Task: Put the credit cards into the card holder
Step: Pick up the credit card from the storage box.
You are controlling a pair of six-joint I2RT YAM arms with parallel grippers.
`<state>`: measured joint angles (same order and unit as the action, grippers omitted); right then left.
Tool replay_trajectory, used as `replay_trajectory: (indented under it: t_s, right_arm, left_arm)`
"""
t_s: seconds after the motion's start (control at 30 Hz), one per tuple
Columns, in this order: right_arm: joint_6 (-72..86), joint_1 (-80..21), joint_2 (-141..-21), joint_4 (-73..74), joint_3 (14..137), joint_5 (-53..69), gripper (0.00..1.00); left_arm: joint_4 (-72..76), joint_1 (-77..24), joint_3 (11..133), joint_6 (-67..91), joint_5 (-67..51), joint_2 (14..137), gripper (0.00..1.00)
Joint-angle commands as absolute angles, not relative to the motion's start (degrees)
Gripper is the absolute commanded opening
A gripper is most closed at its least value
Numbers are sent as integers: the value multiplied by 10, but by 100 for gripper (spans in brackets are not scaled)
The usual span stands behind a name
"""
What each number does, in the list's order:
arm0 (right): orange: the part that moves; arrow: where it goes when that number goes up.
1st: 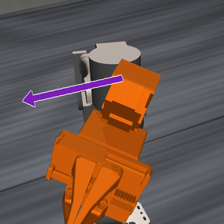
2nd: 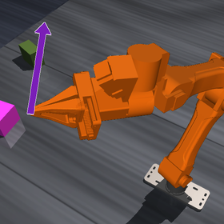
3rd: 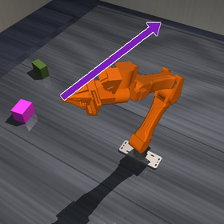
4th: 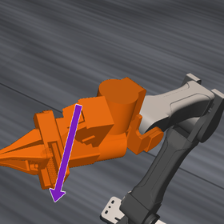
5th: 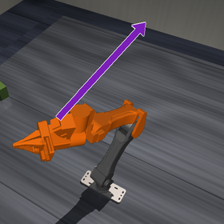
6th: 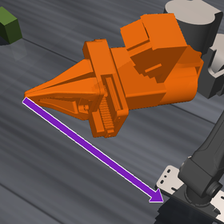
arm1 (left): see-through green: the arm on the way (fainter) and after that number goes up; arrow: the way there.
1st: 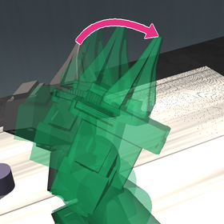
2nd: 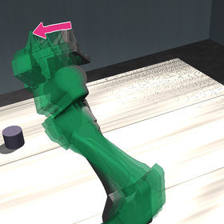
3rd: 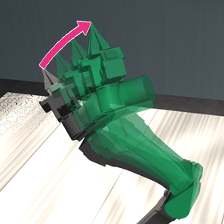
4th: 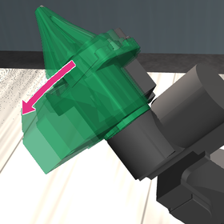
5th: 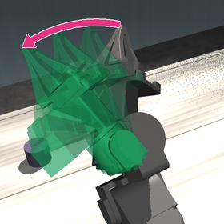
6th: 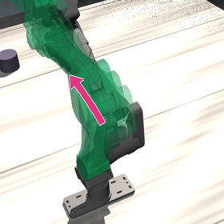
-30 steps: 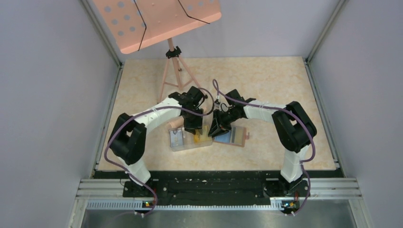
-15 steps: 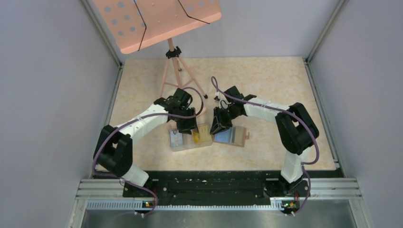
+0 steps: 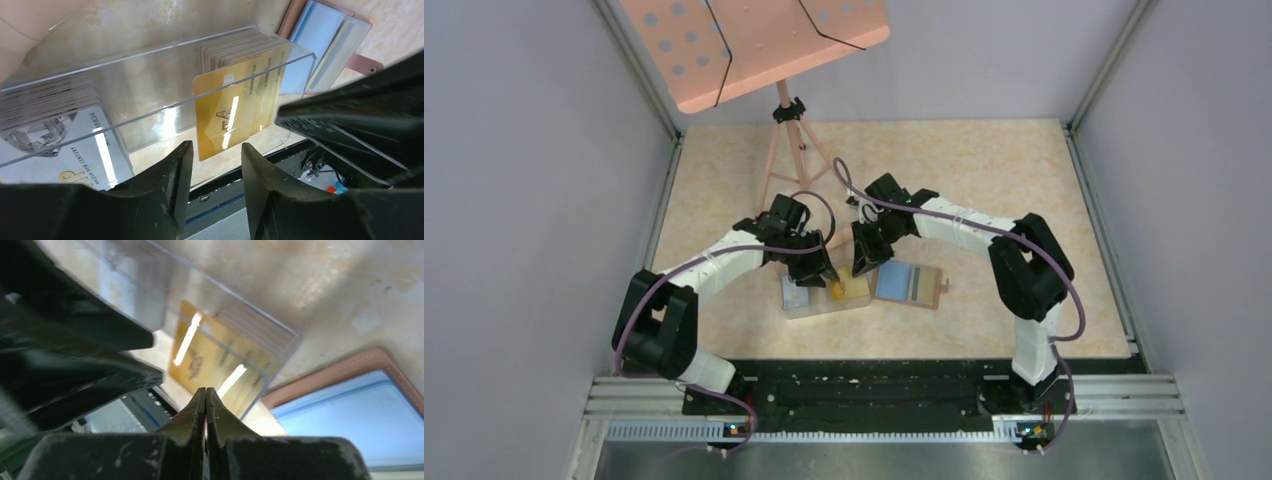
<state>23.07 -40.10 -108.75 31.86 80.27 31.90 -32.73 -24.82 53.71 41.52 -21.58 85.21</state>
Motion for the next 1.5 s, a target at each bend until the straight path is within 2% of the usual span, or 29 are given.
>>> replay_trajectory:
  t_s: [0.0, 0.6, 0.7, 0.83, 0.97, 1.37, 1.47]
  right_arm:
    - [185, -417, -1124, 387, 836, 235, 0]
    - [163, -434, -1152, 406, 821, 195, 0]
    - [164, -434, -1153, 407, 820, 197, 0]
    - [165, -434, -1154, 407, 820, 198, 0]
    - [165, -435, -1155, 407, 819, 199, 0]
    - [165, -434, -1154, 407, 815, 200, 0]
    - [165, -434, -1154, 406, 815, 200, 0]
  left_arm:
    - [-295, -244, 530, 421, -226, 842, 46]
    - [-300, -251, 541, 394, -235, 898, 39]
    - [-288, -256, 546, 396, -249, 900, 31]
    - [-287, -260, 553, 400, -254, 893, 14]
    - [-284, -262, 560, 398, -263, 880, 1]
    - [-272, -262, 577, 404, -274, 845, 0]
    - [-269, -262, 577, 403, -289, 859, 8]
